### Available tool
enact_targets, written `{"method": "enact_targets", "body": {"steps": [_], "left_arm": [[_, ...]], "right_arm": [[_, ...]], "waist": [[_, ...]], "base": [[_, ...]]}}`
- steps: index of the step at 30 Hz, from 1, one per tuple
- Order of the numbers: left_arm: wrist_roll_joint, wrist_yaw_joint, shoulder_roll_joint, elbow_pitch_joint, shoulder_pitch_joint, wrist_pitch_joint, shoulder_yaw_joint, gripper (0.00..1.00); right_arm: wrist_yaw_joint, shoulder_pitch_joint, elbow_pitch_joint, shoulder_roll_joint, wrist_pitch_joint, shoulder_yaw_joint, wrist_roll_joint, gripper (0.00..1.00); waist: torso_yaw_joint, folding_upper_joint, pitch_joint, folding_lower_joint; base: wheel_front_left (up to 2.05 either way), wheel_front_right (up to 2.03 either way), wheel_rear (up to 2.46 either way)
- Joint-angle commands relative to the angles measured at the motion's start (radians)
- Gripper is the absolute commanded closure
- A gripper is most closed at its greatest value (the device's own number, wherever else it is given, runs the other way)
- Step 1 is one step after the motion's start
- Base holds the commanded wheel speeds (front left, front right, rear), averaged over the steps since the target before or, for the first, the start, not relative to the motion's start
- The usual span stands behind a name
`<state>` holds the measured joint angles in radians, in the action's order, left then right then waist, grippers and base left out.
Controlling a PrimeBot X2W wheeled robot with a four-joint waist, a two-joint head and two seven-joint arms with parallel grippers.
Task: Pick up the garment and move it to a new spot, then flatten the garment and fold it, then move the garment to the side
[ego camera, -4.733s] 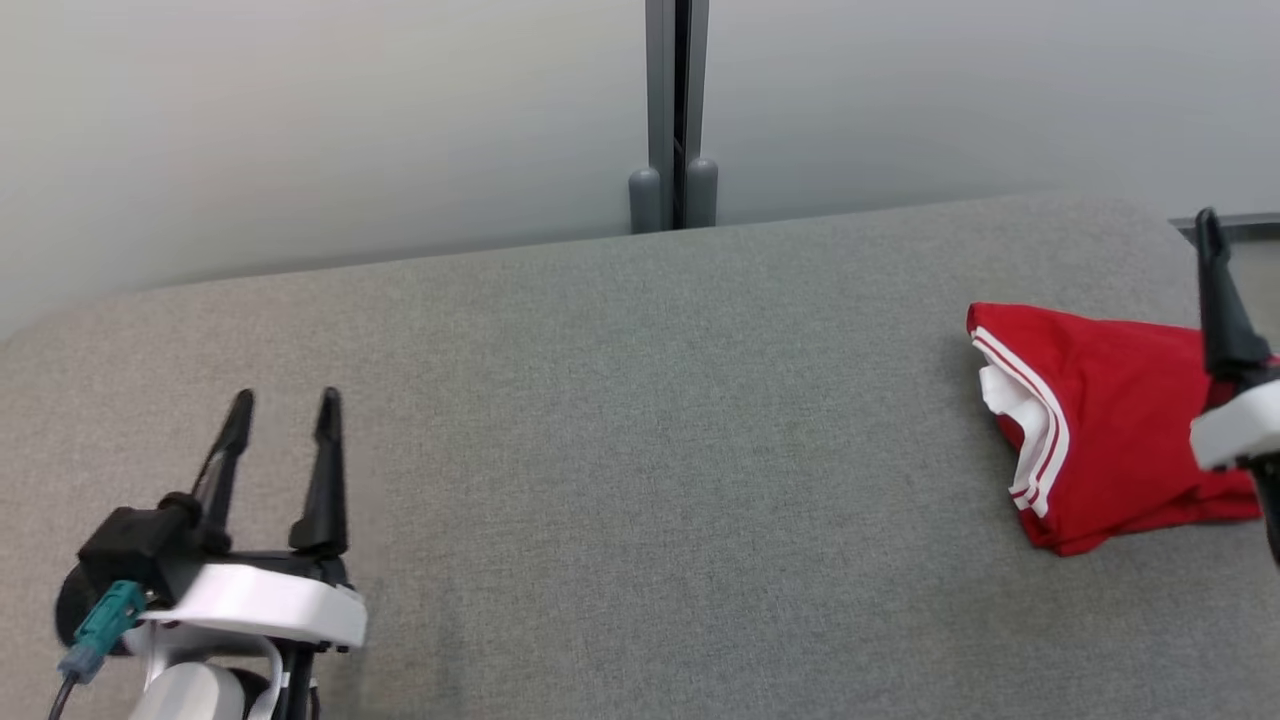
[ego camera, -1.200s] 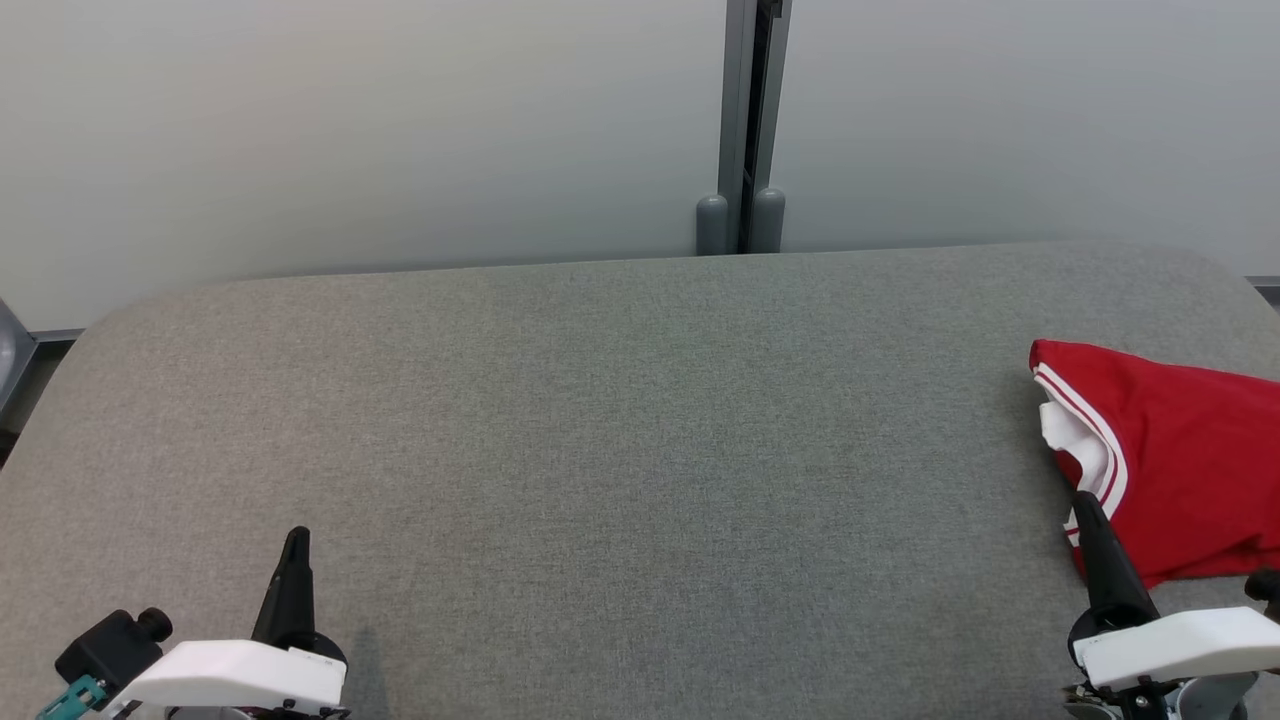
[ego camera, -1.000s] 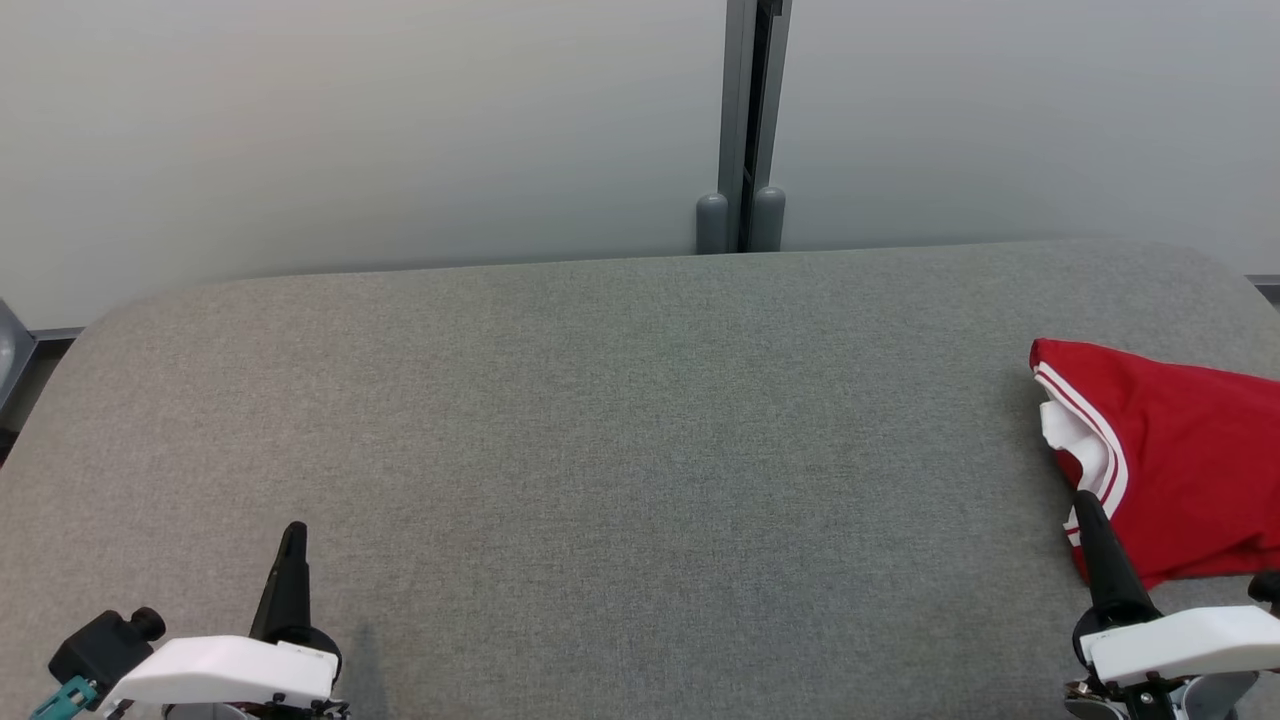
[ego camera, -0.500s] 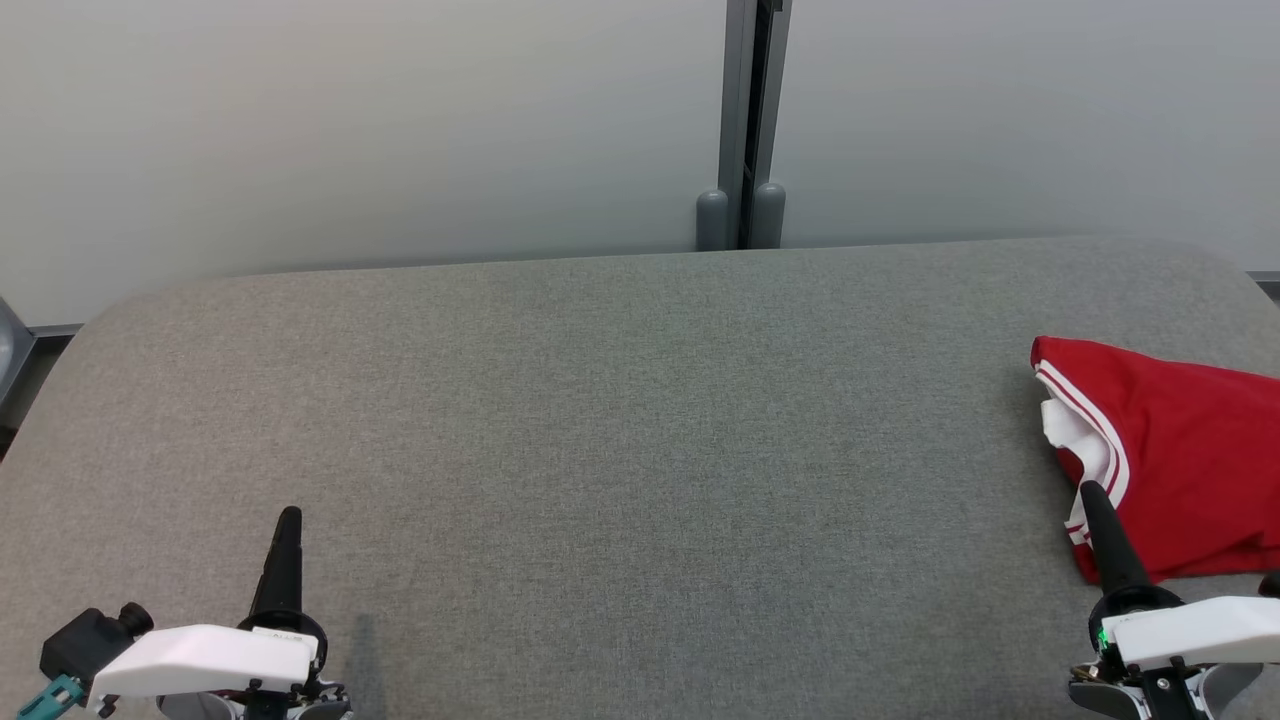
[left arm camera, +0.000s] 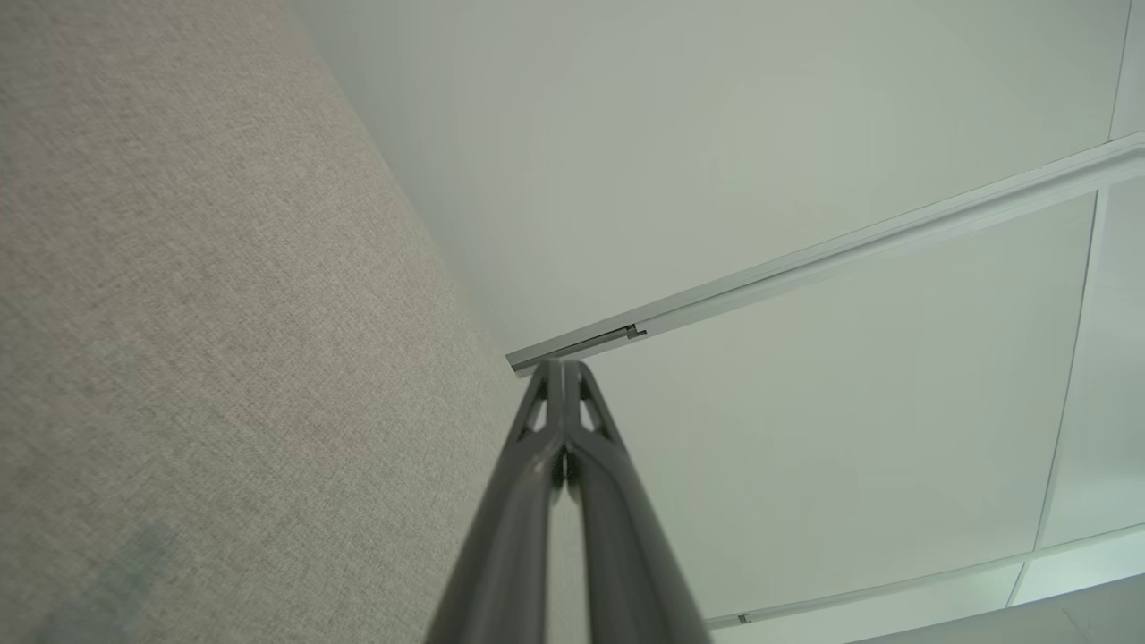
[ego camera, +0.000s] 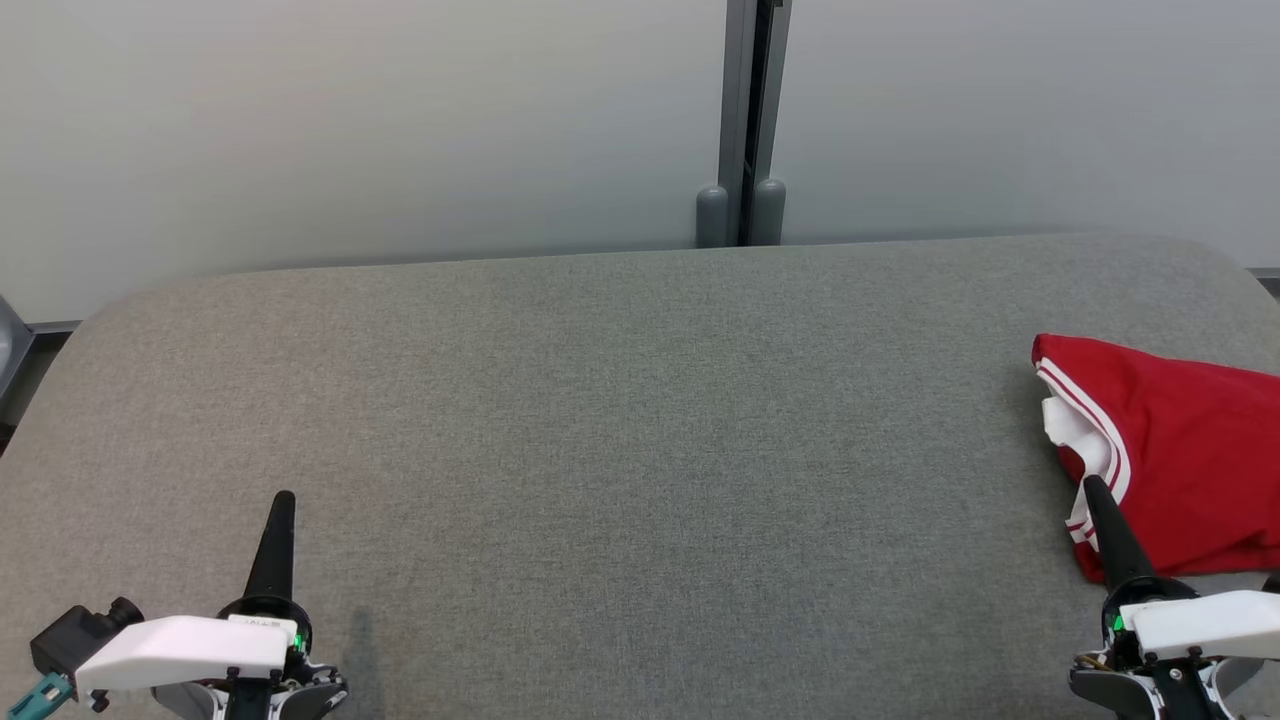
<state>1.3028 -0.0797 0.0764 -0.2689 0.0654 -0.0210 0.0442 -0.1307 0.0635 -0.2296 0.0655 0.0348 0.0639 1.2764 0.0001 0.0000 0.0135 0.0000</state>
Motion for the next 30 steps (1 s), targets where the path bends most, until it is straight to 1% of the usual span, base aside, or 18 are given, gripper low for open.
{"method": "enact_targets", "body": {"steps": [1, 30], "left_arm": [[0.020, -0.010, 0.002, 0.012, 0.026, -0.005, 0.009, 1.00], [0.226, -0.042, -0.017, 0.022, 0.044, -0.068, 0.055, 1.00]], "right_arm": [[0.000, 0.023, 0.006, 0.002, 0.008, 0.008, 0.024, 1.00], [0.000, 0.041, -0.009, -0.010, 0.060, 0.041, 0.244, 1.00]], "waist": [[0.000, 0.0000, 0.000, 0.0000], [0.000, 0.0000, -0.011, 0.0000]], "base": [[0.00, 0.00, 0.00], [0.00, 0.00, 0.00]]}}
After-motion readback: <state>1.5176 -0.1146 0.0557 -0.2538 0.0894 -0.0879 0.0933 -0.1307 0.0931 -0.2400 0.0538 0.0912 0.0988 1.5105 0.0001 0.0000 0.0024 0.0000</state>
